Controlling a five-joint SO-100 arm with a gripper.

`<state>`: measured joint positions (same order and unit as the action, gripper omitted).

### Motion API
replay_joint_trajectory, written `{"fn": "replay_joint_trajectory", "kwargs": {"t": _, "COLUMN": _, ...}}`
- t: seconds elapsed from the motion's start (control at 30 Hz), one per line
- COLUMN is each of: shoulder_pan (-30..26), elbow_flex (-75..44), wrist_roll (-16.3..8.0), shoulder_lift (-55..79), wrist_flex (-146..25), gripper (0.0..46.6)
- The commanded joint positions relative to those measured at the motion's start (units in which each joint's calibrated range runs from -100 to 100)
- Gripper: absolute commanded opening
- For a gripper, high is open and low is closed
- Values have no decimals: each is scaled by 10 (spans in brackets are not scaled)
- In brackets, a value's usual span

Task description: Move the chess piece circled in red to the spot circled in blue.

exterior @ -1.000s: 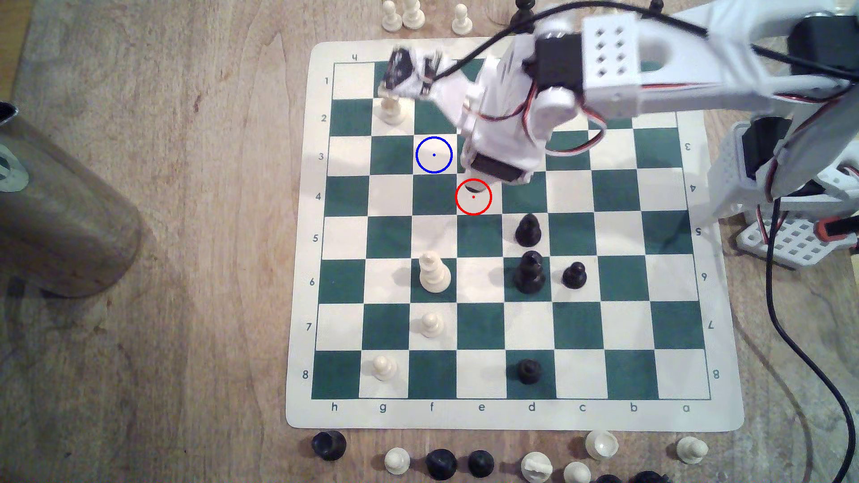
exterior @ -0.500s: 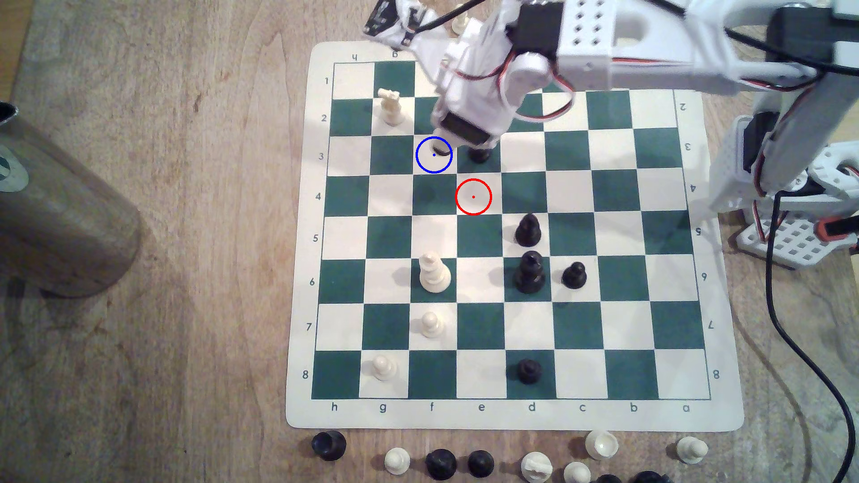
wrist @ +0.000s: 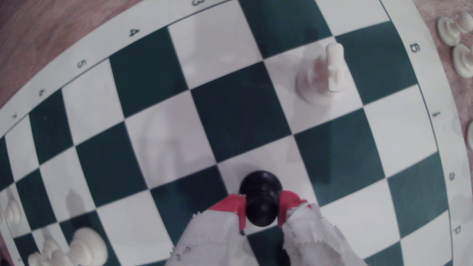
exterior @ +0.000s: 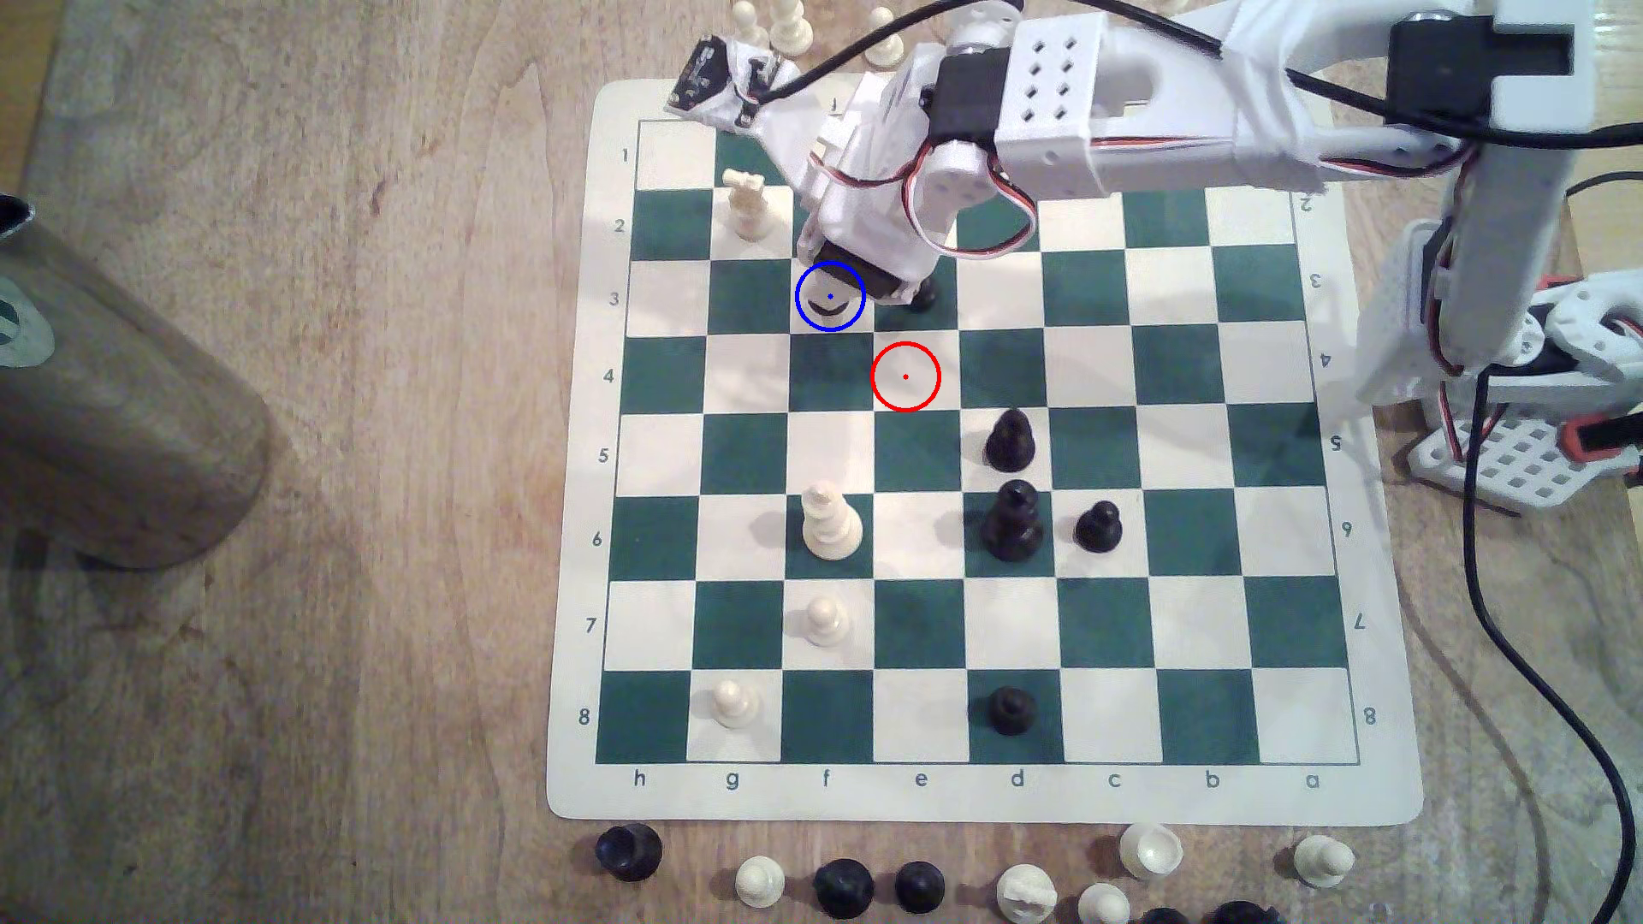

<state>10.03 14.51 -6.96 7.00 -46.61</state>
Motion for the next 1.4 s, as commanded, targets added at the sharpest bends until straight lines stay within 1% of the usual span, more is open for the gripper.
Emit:
{"fn": "replay_joint_trajectory", "kwargs": {"t": 0.0, "shoulder_pan": 2, "elbow_flex": -48, "wrist_roll": 4, "shoulder_lift": -5, "wrist_flex": 12, "gripper": 3}}
{"fn": "replay_joint_trajectory", "kwargs": {"t": 0.37, "shoulder_pan": 14, "elbow_flex": -44, "wrist_roll": 8, "shoulder_lift": 8, "wrist_flex": 27, "gripper": 6}}
{"fn": "replay_joint_trajectory", "kwargs": {"t": 0.4, "shoulder_pan": 14, "elbow_flex": -43, "wrist_roll": 8, "shoulder_lift": 10, "wrist_flex": 28, "gripper": 16}}
{"fn": "replay_joint_trajectory", "kwargs": {"t": 0.43, "shoulder_pan": 14, "elbow_flex": -43, "wrist_roll": 7, "shoulder_lift": 11, "wrist_flex": 29, "gripper": 51}}
{"fn": "replay_joint_trajectory", "kwargs": {"t": 0.47, "shoulder_pan": 14, "elbow_flex": -43, "wrist_roll": 6, "shoulder_lift": 12, "wrist_flex": 30, "gripper": 93}}
{"fn": "replay_joint_trajectory", "kwargs": {"t": 0.5, "shoulder_pan": 14, "elbow_flex": -42, "wrist_roll": 5, "shoulder_lift": 12, "wrist_flex": 31, "gripper": 149}}
{"fn": "replay_joint_trajectory", "kwargs": {"t": 0.57, "shoulder_pan": 16, "elbow_flex": -38, "wrist_roll": 4, "shoulder_lift": 8, "wrist_flex": 32, "gripper": 186}}
{"fn": "replay_joint_trajectory", "kwargs": {"t": 0.63, "shoulder_pan": 17, "elbow_flex": -33, "wrist_roll": 6, "shoulder_lift": 1, "wrist_flex": 33, "gripper": 209}}
{"fn": "replay_joint_trajectory", "kwargs": {"t": 0.77, "shoulder_pan": 22, "elbow_flex": -19, "wrist_roll": 8, "shoulder_lift": -18, "wrist_flex": 33, "gripper": 243}}
{"fn": "replay_joint_trajectory", "kwargs": {"t": 0.8, "shoulder_pan": 23, "elbow_flex": 2, "wrist_roll": 12, "shoulder_lift": -43, "wrist_flex": 33, "gripper": 259}}
{"fn": "replay_joint_trajectory", "kwargs": {"t": 0.9, "shoulder_pan": 19, "elbow_flex": 31, "wrist_roll": 17, "shoulder_lift": -86, "wrist_flex": 24, "gripper": 275}}
{"fn": "replay_joint_trajectory", "kwargs": {"t": 1.0, "shoulder_pan": 12, "elbow_flex": 63, "wrist_roll": 19, "shoulder_lift": -143, "wrist_flex": 9, "gripper": 302}}
{"fn": "replay_joint_trajectory", "kwargs": {"t": 1.1, "shoulder_pan": 1, "elbow_flex": 98, "wrist_roll": 19, "shoulder_lift": -205, "wrist_flex": -15, "gripper": 316}}
{"fn": "replay_joint_trajectory", "kwargs": {"t": 1.37, "shoulder_pan": -35, "elbow_flex": 180, "wrist_roll": 24, "shoulder_lift": -387, "wrist_flex": -87, "gripper": 317}}
